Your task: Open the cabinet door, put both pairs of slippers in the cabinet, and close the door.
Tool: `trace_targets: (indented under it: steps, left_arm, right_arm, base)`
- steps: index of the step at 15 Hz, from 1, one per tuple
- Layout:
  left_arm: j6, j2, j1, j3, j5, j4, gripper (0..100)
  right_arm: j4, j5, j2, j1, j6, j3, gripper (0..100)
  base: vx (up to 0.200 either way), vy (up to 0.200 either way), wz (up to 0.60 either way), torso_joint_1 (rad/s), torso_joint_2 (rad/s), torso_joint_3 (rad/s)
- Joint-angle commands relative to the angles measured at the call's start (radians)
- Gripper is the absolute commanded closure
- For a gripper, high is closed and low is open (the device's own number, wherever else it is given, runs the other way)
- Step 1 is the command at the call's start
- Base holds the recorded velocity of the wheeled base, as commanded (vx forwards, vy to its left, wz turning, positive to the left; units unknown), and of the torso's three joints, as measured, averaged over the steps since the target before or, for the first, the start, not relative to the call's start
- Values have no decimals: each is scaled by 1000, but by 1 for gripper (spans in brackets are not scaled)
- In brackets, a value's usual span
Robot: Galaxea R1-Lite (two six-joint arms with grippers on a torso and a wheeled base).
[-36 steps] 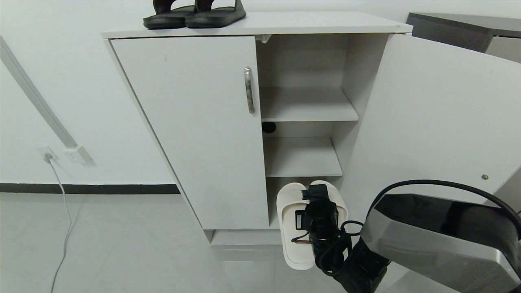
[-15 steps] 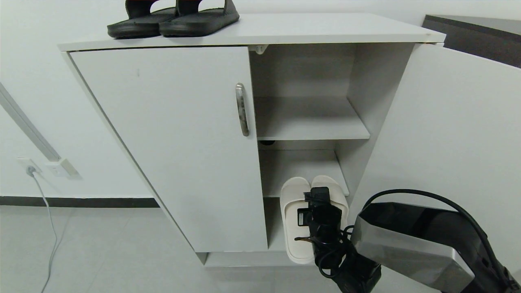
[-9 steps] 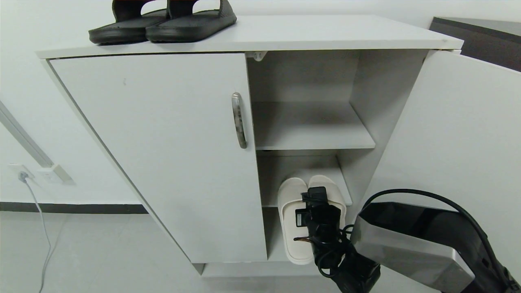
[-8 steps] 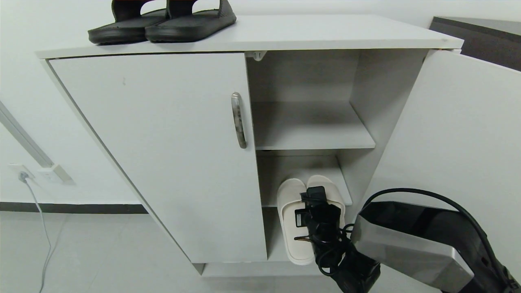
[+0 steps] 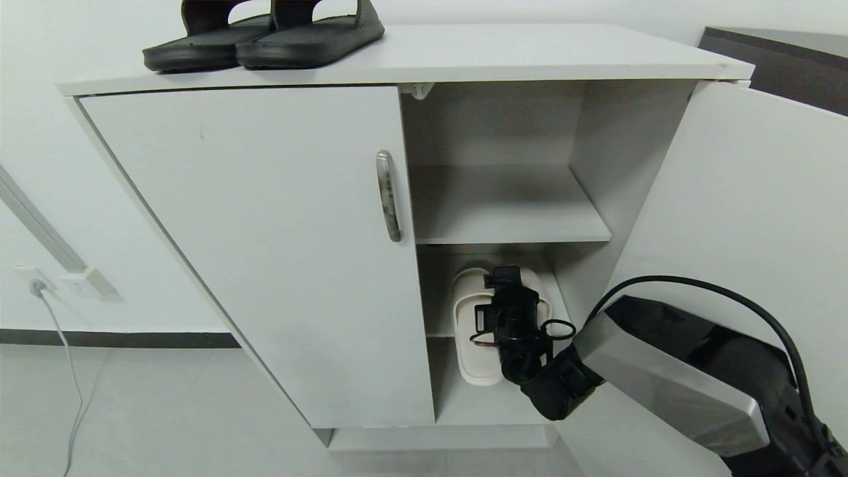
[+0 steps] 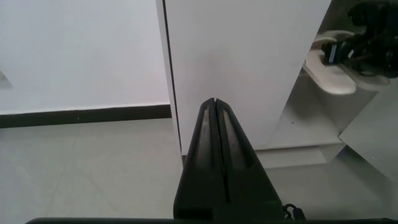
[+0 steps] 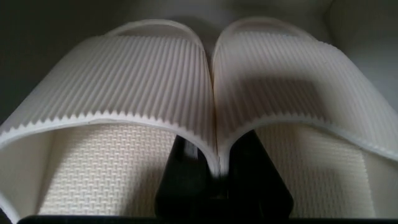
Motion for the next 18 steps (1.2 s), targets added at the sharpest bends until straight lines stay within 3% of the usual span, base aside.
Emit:
trace_targets:
  steps: [1,8,17,18]
  left_arm:
    - [0,2,2,0,0,1,100]
    - [0,2,0,0,0,0,100]
    - [0,2,0,0,0,1,100]
    - [0,2,2,0,0,0,100]
  right_arm:
    - [43,1,52,-23,8,-112,100]
    - [200,27,135,-75,8,-382,100]
    - [238,53,149,-81,-9,-407,100]
    - [243,53,149,-81,-9,-408,0]
  base:
    - [0,0,0,0,0,0]
    - [0,0,0,0,0,0]
    - [0,0,0,0,0,0]
    - [0,0,0,0,0,0]
